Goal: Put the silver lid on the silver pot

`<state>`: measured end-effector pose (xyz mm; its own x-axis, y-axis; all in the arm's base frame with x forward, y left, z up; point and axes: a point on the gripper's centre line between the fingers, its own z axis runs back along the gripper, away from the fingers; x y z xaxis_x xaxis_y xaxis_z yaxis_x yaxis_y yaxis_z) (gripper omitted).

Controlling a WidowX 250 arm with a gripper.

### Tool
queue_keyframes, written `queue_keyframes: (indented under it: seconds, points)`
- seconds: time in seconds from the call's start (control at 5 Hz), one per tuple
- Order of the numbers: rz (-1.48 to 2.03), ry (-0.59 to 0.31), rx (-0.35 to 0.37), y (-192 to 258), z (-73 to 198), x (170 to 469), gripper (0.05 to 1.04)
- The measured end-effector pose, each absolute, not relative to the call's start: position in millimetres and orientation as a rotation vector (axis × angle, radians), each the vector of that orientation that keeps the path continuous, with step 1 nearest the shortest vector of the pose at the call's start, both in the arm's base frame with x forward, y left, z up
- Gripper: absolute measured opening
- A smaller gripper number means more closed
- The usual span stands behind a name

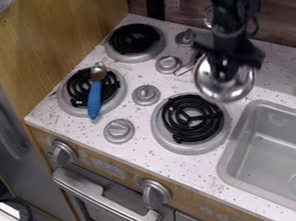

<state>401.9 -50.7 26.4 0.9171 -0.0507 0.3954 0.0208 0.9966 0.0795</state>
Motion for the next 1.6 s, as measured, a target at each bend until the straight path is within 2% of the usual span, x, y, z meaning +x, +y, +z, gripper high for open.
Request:
queue_keyframes:
  seconds: [0.4, 0.6, 0.8, 1.2, 1.4, 1.6]
  points:
    - [-0.024, -0.583, 0.055, -40.1, 16.3, 435.6, 0.268]
    - [0.01, -0.621, 0.034, -36.1, 0.1, 447.5, 0.268]
    - [0.02, -0.635, 0.045, -32.0, -9.0, 467.0, 0.268]
    - [0.028, -0.686, 0.085, -23.6, 18.3, 500.7, 0.268]
    - [0.048, -0.678, 0.108, -15.3, 19.9, 503.0, 0.268]
    - [0.07, -0.64, 0.1, -11.3, -3.9, 501.7, 0.267]
